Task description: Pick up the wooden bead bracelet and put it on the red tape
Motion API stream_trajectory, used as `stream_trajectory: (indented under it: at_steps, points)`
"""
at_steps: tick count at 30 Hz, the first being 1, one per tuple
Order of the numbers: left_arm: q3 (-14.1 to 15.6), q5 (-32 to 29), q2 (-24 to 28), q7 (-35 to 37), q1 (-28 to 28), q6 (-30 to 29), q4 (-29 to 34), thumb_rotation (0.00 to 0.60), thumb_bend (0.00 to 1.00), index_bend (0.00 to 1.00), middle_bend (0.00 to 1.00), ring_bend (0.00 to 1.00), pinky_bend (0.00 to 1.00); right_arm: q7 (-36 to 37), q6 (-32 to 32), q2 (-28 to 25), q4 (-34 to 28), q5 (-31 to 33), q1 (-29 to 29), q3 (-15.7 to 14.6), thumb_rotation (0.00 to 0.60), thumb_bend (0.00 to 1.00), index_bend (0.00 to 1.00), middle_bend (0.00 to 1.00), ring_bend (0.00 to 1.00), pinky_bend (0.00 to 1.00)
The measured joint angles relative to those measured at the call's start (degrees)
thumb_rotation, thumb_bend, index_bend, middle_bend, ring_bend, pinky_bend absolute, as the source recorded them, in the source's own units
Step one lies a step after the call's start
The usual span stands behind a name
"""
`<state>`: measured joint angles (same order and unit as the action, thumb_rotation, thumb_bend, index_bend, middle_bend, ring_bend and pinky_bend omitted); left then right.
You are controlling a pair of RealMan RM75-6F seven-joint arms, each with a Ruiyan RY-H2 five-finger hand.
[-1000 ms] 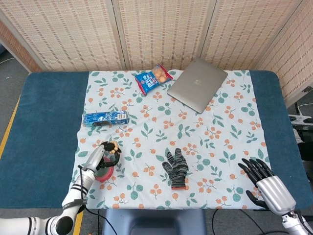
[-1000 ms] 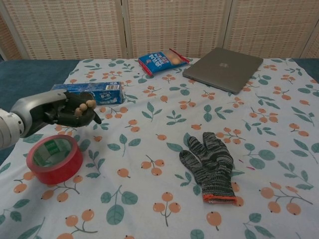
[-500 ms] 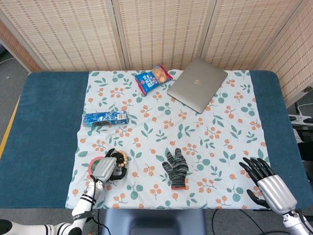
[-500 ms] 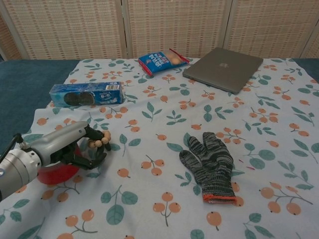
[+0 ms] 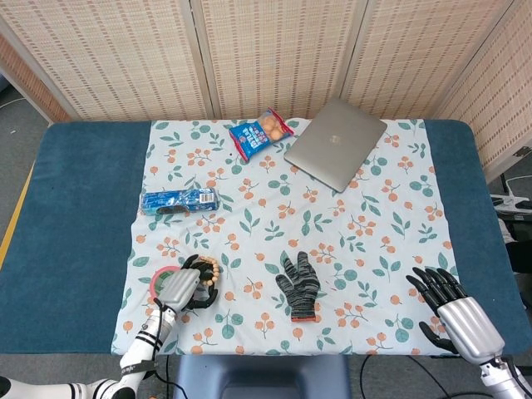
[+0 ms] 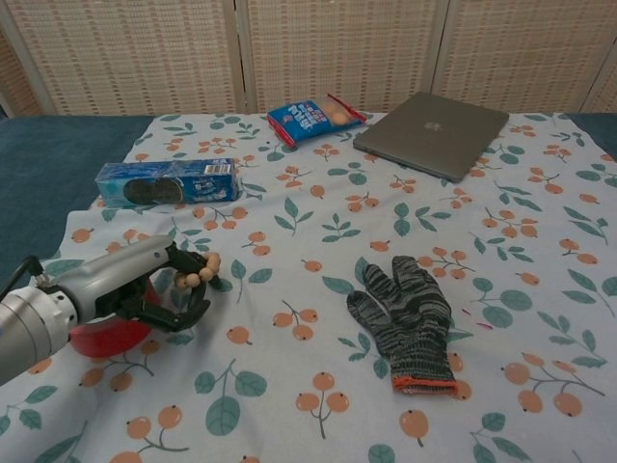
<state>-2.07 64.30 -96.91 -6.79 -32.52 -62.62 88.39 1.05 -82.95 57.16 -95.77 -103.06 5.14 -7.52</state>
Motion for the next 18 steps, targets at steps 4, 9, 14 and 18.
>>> stream_trajectory:
  at_steps: [4,9,14,18]
  points:
    - [-0.89,-1.96,0.03,-1.36,0.18,0.62,0.56,0.438,0.28,0.00,0.00,0.00,0.00,0.45,-0.35,-0.13,0.10,0.04,-0.09,0.07,0.600,0.30,0.00,0.00,0.00,0.00]
    - [-2.58,-5.79,0.88,-1.36,0.19,3.35,2.62,0.144,0.22,0.04,0.00,0.00,0.00,0.56,-0.11,-0.15,0.18,-0.03,0.01,0.00,0.600,0.30,0.00,0.00,0.00,0.00]
    - [-3.61,-6.25,1.45,-0.01,0.34,4.53,3.27,0.088,0.22,0.12,0.00,0.00,0.00,0.43,-0.21,-0.13,0.14,-0.01,-0.05,0.03,0.600,0.30,0.00,0.00,0.00,0.00]
    - [-3.65,-4.41,1.51,0.26,0.59,4.11,3.06,0.089,0.26,0.07,0.00,0.00,0.00,0.29,-0.07,-0.07,0.13,-0.03,-0.02,0.00,0.600,0.30,0.00,0.00,0.00,0.00]
